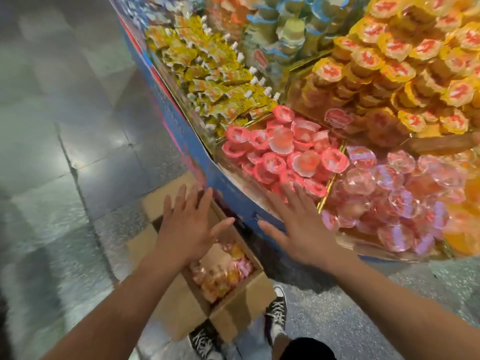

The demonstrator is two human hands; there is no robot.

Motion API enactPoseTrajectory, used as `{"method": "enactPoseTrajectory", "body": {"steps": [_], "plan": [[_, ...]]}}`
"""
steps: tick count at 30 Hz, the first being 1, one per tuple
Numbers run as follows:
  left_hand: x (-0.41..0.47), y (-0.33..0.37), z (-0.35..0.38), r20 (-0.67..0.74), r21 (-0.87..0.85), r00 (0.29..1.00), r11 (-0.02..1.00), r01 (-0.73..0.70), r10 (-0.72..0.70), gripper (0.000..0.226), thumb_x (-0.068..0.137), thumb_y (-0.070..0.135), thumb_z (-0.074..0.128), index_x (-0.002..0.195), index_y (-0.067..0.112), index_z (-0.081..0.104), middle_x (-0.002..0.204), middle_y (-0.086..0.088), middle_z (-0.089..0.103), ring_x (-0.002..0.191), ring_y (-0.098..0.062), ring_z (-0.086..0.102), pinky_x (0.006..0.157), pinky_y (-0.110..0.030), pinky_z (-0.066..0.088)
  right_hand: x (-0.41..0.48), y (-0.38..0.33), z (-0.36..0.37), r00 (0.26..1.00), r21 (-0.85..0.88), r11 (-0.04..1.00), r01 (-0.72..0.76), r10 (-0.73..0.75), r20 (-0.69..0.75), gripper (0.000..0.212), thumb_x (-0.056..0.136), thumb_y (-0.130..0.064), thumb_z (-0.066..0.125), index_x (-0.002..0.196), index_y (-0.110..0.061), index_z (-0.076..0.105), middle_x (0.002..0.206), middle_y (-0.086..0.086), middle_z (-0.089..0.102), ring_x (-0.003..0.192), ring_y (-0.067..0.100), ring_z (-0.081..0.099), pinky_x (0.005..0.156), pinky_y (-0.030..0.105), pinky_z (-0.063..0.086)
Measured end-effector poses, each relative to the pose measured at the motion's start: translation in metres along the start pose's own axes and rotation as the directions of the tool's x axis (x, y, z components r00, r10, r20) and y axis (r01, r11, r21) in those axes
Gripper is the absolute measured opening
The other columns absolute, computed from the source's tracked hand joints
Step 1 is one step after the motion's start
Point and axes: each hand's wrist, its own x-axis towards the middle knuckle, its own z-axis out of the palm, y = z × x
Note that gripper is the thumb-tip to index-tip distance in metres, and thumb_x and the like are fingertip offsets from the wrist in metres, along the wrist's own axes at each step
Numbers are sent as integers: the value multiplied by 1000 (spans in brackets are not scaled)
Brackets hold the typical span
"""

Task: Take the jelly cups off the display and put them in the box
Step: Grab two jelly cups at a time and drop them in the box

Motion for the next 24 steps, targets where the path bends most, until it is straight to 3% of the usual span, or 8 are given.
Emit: {"method": "enactPoseTrajectory", "body": {"steps": [5,10,14,18,24], "plan": [[2,-19,25,-28,-23,997,997,70,-71,105,75,85,-4,158,25,18,167,-9,8,154,-32,0,122,-57,4,36,-4,40,990,-47,991,121,-117,76,86,90,-79,7,161,-30,14,168,8,6,154,34,-2,123,57,13],[24,-36,79,-48,-6,995,997,82,-83,105,74,84,-7,158,24,15,167,-9,7,154,-32,0,123,-57,4,77,1,94,980,-44,980,195,-193,49,94,89,-80,4,159,-21,26,165,15,19,153,36,11,122,55,18],[49,-54,147,-53,-8,995,997,80,-80,103,76,85,-6,159,25,10,167,-8,7,154,-29,-1,122,-55,2,106,8,158,983,14,983,181,-181,32,83,95,-73,20,157,-18,29,163,10,24,152,30,14,124,46,15],[76,-74,231,-51,-4,995,997,80,-80,103,78,84,-3,159,22,16,166,-10,14,154,-30,6,121,-56,6,130,23,244,987,87,986,142,-148,61,68,100,-58,37,153,-16,36,162,10,26,152,28,14,124,42,14],[114,-97,346,21,-53,992,991,122,-121,91,87,80,10,159,24,13,167,-8,12,154,-28,2,123,-54,4,163,56,359,980,80,987,137,-147,136,64,101,-58,39,152,-19,36,162,7,26,152,25,12,125,43,15]]}}
